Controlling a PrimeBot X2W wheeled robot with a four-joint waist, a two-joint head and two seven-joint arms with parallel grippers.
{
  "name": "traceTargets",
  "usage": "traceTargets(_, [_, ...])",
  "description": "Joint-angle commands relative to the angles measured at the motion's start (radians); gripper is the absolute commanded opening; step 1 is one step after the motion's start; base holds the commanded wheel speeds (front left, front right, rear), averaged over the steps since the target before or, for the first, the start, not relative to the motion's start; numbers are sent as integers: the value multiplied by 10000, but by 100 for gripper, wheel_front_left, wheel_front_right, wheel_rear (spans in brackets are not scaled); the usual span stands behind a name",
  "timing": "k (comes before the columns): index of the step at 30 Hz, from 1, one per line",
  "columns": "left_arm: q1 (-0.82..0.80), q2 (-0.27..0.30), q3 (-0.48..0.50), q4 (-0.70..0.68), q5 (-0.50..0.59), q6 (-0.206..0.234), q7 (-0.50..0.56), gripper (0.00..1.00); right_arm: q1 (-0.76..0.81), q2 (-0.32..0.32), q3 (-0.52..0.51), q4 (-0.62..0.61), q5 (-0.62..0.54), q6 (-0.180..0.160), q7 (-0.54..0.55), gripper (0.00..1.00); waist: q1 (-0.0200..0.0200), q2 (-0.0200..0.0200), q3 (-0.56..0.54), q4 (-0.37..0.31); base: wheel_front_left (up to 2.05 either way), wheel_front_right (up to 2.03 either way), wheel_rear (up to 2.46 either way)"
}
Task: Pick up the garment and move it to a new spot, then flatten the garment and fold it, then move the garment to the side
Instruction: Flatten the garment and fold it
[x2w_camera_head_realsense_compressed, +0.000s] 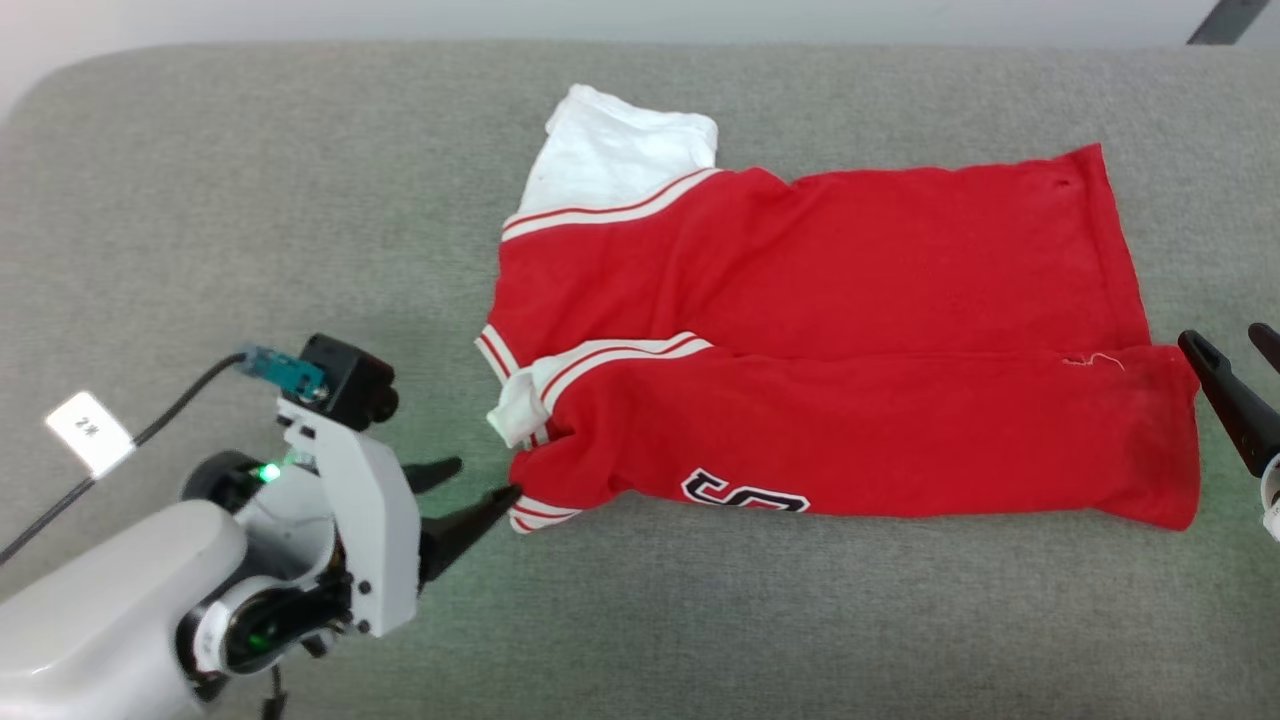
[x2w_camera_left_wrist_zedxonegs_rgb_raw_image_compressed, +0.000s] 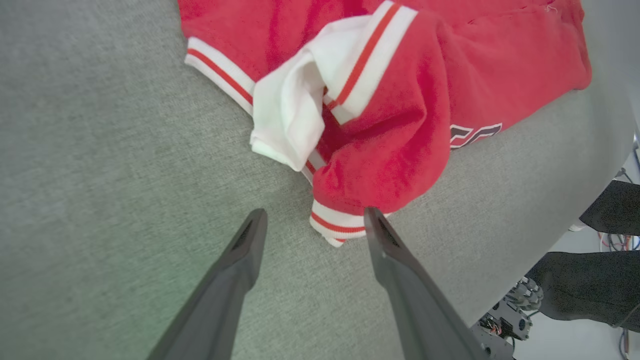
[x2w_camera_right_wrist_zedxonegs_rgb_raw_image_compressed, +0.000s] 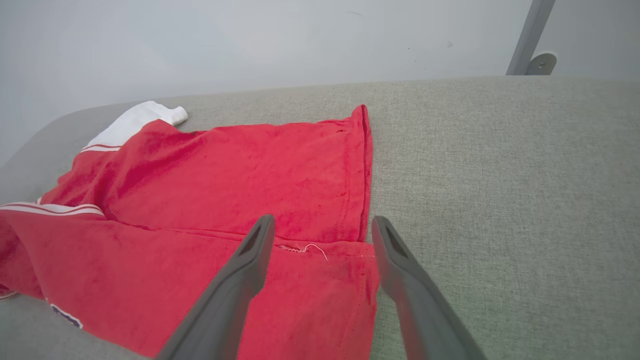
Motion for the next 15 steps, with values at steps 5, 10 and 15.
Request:
traceTargets(5, [-113, -605, 3, 632, -862, -189, 636, 100, -123, 139, -33, -107, -152, -15, 33, 100, 0, -1, 285, -418, 0, 0, 0])
traceTargets(10, [-13, -1107, -284, 1787, -1430, -587, 1394, 100, -174, 229, -46, -99, -181, -14, -9, 100, 0, -1, 366, -725, 0, 0, 0])
traceTargets(15, [67, -1531, -272, 2682, -1671, -1120, 1388, 7, -45, 194, -39, -120, -176, -15, -10, 100, 0, -1, 372, -925, 0, 0, 0])
